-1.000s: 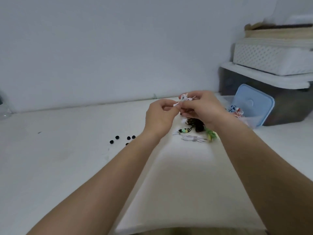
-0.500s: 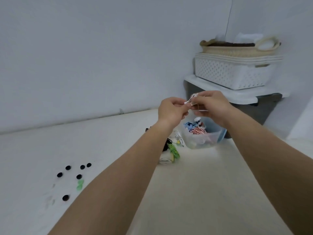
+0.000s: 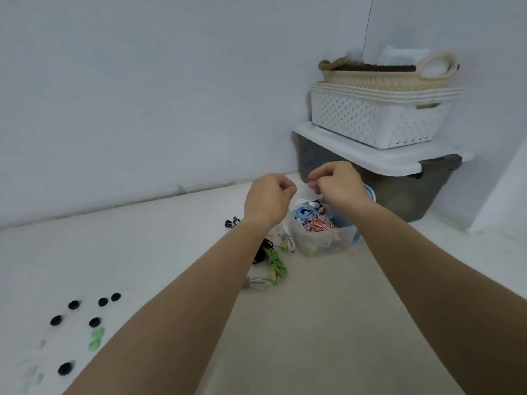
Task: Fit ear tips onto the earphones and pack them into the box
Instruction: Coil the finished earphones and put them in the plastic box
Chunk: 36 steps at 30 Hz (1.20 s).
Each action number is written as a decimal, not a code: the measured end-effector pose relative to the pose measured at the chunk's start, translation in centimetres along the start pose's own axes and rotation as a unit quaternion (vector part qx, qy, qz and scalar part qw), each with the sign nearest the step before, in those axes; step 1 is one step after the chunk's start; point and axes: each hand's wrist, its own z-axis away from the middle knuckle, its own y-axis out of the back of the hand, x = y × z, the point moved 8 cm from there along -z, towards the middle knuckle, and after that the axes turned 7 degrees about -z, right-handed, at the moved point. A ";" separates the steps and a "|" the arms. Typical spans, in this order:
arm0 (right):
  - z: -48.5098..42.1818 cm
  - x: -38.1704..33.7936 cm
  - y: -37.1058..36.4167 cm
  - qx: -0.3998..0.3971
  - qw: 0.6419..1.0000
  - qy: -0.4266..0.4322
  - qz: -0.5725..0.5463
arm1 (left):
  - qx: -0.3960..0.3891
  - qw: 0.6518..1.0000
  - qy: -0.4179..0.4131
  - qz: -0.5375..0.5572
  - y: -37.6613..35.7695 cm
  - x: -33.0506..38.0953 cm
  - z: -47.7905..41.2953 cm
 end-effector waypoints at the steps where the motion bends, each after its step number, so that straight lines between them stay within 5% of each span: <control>1: 0.4 -0.1 0.0 0.003 1.000 0.001 -0.009 | 0.010 1.000 -0.001 0.014 0.7 -0.2 0.3; 4: 2.1 -1.2 -0.1 -0.004 0.999 0.011 -0.038 | 0.018 0.999 0.012 0.030 2.5 -1.3 1.6; 8: 4.9 -2.5 -2.9 -0.111 0.993 0.021 -0.016 | -0.037 0.998 0.040 0.009 3.4 -3.6 4.7; 10: 6.0 -2.6 -4.9 -0.156 0.983 0.046 0.090 | -0.043 0.998 0.042 -0.011 3.5 -4.4 6.3; 15: 8.4 -4.1 -6.9 -0.100 0.902 0.135 0.398 | -0.046 0.998 0.027 -0.024 3.8 -4.7 9.0; 20: 12.0 -4.2 -8.3 -0.106 0.839 0.130 0.518 | -0.055 0.998 0.035 -0.008 4.1 -5.4 10.4; 28: 12.0 -2.3 -7.6 -0.044 0.913 0.096 0.394 | -0.054 0.997 0.055 0.021 5.8 -6.5 11.7; 32: 11.1 -3.3 -5.1 0.051 0.977 0.104 0.180 | -0.051 0.995 0.071 0.055 6.4 -7.6 12.0; 36: 10.6 -4.4 -3.8 0.054 0.994 0.089 -0.012 | -0.063 0.989 0.084 0.100 6.6 -8.0 12.5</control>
